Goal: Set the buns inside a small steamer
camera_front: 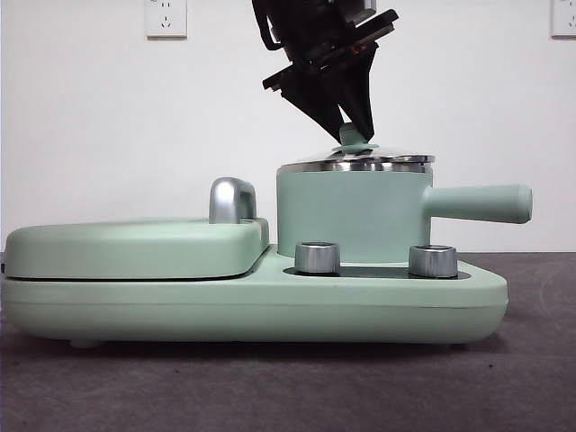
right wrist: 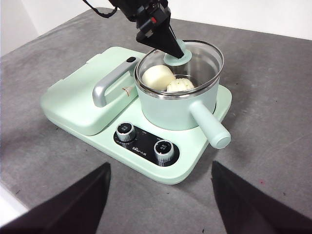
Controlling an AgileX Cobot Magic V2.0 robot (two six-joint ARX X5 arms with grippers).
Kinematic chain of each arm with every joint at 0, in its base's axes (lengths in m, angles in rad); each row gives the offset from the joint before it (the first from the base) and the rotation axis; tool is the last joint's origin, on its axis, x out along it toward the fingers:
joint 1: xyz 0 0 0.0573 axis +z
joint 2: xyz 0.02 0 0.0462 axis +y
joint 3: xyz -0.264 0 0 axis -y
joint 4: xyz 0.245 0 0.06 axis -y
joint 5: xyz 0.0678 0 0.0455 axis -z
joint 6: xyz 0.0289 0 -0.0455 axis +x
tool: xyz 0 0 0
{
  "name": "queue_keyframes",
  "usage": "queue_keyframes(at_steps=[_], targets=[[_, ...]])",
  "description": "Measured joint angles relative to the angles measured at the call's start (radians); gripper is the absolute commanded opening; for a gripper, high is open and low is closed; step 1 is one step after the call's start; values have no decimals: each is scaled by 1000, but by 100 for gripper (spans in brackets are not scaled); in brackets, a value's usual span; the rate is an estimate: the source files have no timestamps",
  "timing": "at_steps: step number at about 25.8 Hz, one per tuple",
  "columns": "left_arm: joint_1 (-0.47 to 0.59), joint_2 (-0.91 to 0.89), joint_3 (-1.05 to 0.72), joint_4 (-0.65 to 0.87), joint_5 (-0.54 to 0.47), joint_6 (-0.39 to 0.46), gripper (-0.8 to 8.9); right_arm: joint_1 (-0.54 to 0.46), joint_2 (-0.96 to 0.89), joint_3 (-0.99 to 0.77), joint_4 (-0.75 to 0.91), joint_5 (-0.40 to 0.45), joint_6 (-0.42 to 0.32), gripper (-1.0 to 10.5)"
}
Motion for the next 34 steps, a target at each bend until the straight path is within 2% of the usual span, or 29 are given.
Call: queue_keyframes(at_steps=[2, 4, 9, 15, 20, 26, 34], targets=[[0, 0, 0, -19, -4, -11, 430, 0, 0, 0, 0, 0, 0, 326], [1, 0, 0, -45, -8, -28, 509, 0, 0, 0, 0, 0, 0, 326], [3, -109, 11, -108, -9, -60, 508, 0, 0, 0, 0, 0, 0, 327], [4, -415, 32, -382, -8, -138, 499, 0, 0, 0, -19, -9, 0, 327], [3, -587, -79, -389, -7, -163, 499, 0, 0, 0, -19, -56, 0, 326], [10, -869, -413, -366, -7, -179, 499, 0, 0, 0, -19, -59, 0, 326], [22, -1272, -969, -23, -7, -284, 494, 0, 0, 0, -19, -58, 0, 326]])
